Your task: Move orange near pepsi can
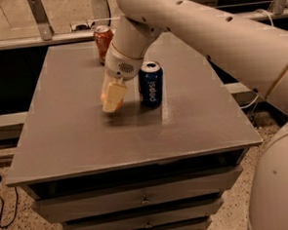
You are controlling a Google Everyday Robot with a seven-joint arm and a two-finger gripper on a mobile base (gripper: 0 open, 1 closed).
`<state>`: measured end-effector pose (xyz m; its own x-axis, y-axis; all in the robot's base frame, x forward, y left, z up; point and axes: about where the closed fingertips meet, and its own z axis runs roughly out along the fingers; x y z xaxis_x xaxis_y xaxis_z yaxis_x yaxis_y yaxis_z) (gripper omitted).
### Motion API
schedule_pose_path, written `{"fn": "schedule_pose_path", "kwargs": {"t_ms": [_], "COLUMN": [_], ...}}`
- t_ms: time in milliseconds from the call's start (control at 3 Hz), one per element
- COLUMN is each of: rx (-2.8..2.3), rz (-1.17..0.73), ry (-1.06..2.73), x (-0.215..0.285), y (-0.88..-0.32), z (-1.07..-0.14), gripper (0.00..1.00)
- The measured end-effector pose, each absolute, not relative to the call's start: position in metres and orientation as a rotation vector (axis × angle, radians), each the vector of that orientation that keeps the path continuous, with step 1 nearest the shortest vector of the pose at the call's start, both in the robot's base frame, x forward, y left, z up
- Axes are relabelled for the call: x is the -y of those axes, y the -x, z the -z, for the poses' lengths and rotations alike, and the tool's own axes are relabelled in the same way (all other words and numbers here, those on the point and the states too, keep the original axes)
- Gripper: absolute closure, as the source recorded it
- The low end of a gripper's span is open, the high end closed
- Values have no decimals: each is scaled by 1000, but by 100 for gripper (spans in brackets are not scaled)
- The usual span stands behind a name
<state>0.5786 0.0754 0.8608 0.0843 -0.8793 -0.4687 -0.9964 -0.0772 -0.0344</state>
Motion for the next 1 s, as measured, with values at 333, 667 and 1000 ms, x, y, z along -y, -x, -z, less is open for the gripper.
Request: {"fn": "schedule_pose_path", "kwargs": {"t_ms": [333, 667, 1000], "rx": [-1843, -1827, -1828], "rz": [-420, -397, -387], "ry": [2084, 2153, 2201], "x": [-66, -61, -54], "y": [-587, -592, -593], "z": [-869, -871, -868], "gripper": [100, 100, 87]}}
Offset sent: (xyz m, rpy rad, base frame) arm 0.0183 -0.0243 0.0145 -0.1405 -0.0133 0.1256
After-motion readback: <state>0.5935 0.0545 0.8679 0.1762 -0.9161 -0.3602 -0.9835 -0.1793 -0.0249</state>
